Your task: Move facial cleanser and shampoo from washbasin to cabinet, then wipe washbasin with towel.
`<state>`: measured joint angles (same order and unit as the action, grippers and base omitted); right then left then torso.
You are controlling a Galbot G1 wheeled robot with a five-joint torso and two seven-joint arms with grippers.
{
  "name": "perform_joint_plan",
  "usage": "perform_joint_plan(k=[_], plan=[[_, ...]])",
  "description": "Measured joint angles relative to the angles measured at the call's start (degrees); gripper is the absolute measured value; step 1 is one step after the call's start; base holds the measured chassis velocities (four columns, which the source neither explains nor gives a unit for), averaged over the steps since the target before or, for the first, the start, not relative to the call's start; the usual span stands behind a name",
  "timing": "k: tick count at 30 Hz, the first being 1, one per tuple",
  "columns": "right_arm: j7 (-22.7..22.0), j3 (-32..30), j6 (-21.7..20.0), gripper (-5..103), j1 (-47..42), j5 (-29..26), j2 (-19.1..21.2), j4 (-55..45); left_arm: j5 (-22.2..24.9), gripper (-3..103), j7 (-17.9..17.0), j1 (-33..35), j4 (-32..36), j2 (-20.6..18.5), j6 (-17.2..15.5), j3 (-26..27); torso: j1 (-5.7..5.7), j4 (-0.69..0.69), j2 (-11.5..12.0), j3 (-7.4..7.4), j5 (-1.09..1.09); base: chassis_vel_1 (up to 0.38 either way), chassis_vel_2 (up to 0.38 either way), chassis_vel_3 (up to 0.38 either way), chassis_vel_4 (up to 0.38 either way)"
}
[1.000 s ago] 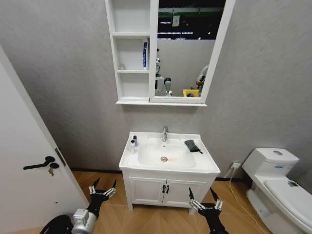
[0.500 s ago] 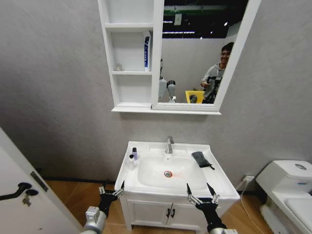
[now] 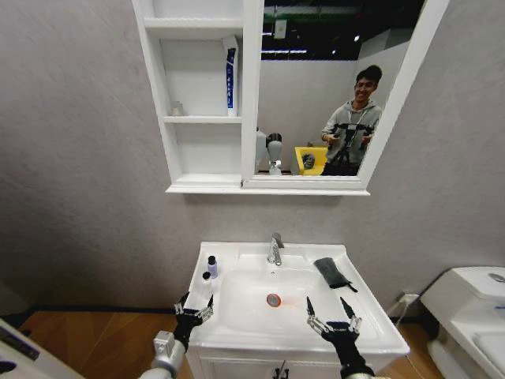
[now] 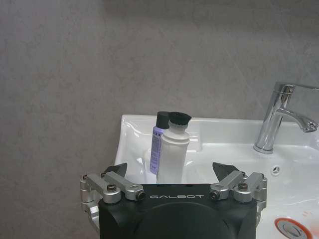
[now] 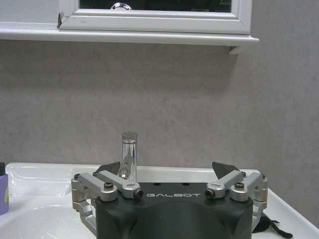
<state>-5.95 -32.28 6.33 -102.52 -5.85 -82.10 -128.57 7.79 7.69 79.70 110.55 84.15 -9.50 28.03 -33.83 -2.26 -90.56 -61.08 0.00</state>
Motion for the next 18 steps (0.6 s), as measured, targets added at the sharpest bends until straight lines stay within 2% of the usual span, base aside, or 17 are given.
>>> perform_joint_plan(k=[13, 15, 16, 18], plan=[[-1.5, -0.2, -1.3, 100, 0.5, 0.2, 0.2, 0.8, 0.7, 97, 0.2, -7.9, -7.4, -0.6, -0.4, -2.0, -0.08, -0.01, 0.0, -0.02, 0.00, 0.000, 0.000, 0.000, 0.000], [-1.7, -0.2, -1.4, 100, 0.6, 0.2, 0.2, 1.4, 0.3, 90, 0.2, -9.6, -9.5, -0.5, -0.2, -2.4, -0.07, -0.01, 0.0, -0.02, 0.00, 0.000, 0.000, 0.000, 0.000], [-1.7, -0.2, -1.4, 100, 0.6, 0.2, 0.2, 1.4, 0.3, 90, 0.2, -9.6, -9.5, -0.5, -0.2, -2.4, -0.07, -0.01, 0.0, -0.02, 0.00, 0.000, 0.000, 0.000, 0.000], [-1.7, -0.4, -1.4, 100, 0.7, 0.1, 0.4, 2.0, -0.5, 80, 0.3, -11.1, -11.2, -0.5, 0.1, -2.4, -0.07, -0.01, 0.0, -0.02, 0.00, 0.000, 0.000, 0.000, 0.000]])
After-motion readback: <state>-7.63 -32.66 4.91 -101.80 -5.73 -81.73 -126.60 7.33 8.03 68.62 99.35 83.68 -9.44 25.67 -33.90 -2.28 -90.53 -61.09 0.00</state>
